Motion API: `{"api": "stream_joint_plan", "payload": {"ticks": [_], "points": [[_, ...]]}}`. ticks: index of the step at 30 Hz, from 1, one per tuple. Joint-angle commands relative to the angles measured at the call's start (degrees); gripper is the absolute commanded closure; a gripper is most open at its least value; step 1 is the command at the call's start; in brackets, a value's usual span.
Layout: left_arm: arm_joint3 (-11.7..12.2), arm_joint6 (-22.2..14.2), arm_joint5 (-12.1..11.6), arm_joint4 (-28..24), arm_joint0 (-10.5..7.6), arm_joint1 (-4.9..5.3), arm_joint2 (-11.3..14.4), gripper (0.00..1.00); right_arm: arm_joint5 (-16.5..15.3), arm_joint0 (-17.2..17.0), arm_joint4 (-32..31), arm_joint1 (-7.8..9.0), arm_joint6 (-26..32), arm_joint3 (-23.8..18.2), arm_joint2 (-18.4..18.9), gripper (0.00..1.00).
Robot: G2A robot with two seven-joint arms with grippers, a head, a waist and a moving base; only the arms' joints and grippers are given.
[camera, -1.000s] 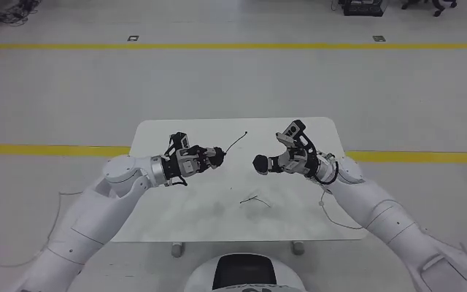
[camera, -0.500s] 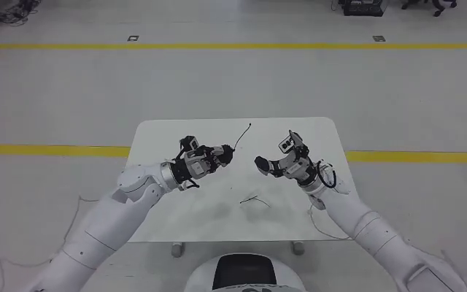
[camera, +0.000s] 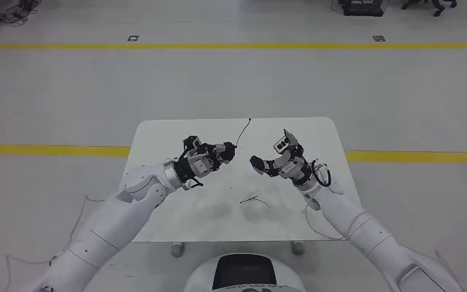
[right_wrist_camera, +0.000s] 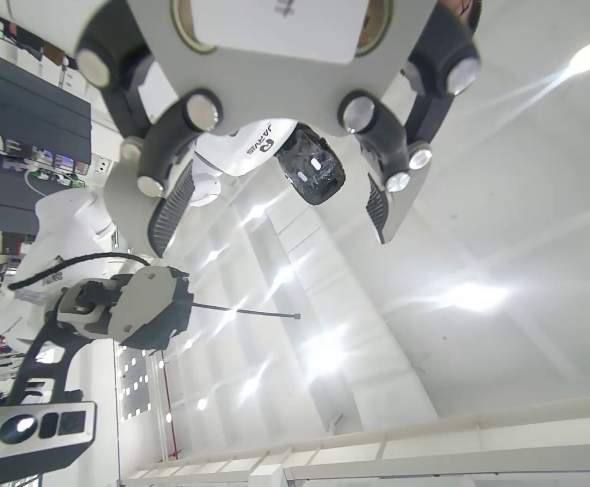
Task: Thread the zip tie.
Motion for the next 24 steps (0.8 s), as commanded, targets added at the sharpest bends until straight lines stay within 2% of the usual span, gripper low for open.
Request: {"api": "stream_joint_plan", "payload": {"ticks": [1,5,8,16,18,20,24], "points": [[-0.58,1.63,-1.97,-2.29,0.56,-0.57,0.62,1.0,-0.4,-0.61,0.05,-0.29,-1.38,-0.58,0.55,0.0],[-0.41,3.11,-5.01,-4.93,0.67,-1.74,2.23,1.0,-0.26,-1.14,0.64,-1.11,-3.24,-0.83,1.1,0.0],[0.71,3.05,-5.93,-7.28,0.56,-2.61,3.35,1.0,0.58,-1.03,0.79,-1.84,-3.98,-1.04,1.12,0.0],[0.48,3.13,-5.61,-7.26,0.47,-2.81,3.48,1.0,0.67,-1.12,0.92,-1.87,-4.18,-1.26,1.17,0.0],[-0.11,3.36,-5.34,-9.96,1.2,-3.09,3.33,1.0,0.88,-1.82,1.38,-2.07,-5.19,-2.75,1.92,0.0],[-0.34,3.34,-5.28,-9.36,1.25,-3.27,3.47,1.0,1.49,-2.24,1.78,-2.27,-5.65,-3.32,2.46,0.0],[-0.61,3.07,-5.42,-11.32,1.85,-3.81,3.48,1.0,2.43,-2.87,1.96,-2.88,-5.81,-3.63,3.6,0.0]]}}
